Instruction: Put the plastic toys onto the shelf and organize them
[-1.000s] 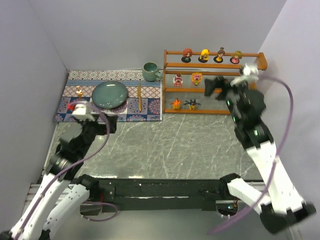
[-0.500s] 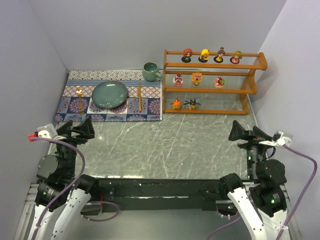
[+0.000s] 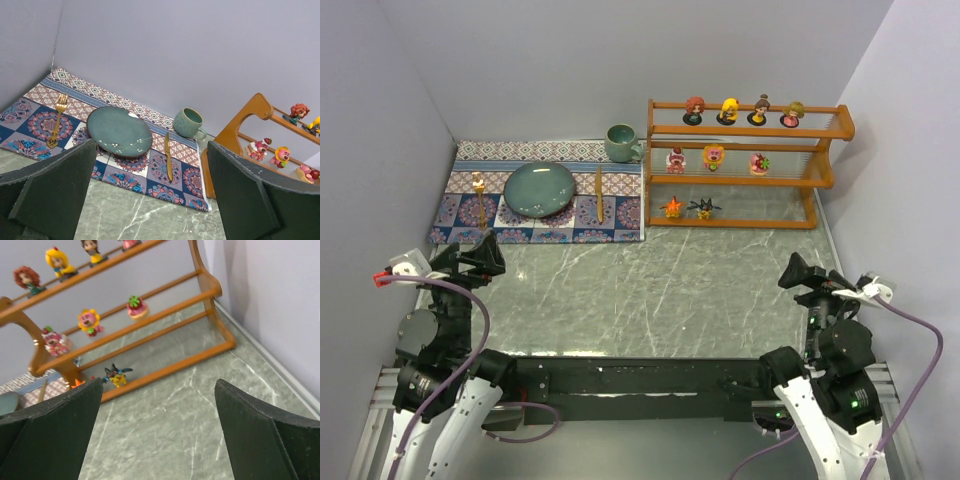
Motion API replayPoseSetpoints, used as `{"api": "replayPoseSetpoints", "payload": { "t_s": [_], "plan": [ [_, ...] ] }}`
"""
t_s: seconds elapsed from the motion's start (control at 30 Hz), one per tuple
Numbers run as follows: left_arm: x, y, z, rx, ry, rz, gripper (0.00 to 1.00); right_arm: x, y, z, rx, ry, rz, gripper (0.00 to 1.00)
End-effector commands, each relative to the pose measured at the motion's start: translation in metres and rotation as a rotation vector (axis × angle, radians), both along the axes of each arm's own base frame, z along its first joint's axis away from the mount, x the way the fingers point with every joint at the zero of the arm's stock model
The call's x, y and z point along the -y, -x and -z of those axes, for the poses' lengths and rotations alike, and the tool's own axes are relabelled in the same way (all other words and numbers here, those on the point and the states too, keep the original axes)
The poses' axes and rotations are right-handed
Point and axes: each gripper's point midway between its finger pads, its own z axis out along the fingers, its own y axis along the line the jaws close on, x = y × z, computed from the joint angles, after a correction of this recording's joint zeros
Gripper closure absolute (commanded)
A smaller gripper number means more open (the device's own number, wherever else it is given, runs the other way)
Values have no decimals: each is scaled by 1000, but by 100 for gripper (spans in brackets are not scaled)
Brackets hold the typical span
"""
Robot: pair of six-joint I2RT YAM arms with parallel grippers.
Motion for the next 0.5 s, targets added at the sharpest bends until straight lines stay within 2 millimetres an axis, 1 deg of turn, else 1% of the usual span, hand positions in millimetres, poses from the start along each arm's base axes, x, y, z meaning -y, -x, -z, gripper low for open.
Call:
{"api": "replayPoseSetpoints", "payload": {
  "t_s": [0.0,0.47],
  "plan": [
    [-1,-2,-8,33,24,-8,3,24,45,-37,276,-108,54,0],
    [-6,-1,-7,32,40,-32,3,17,36,-34,236,-83,28,0]
  ]
}}
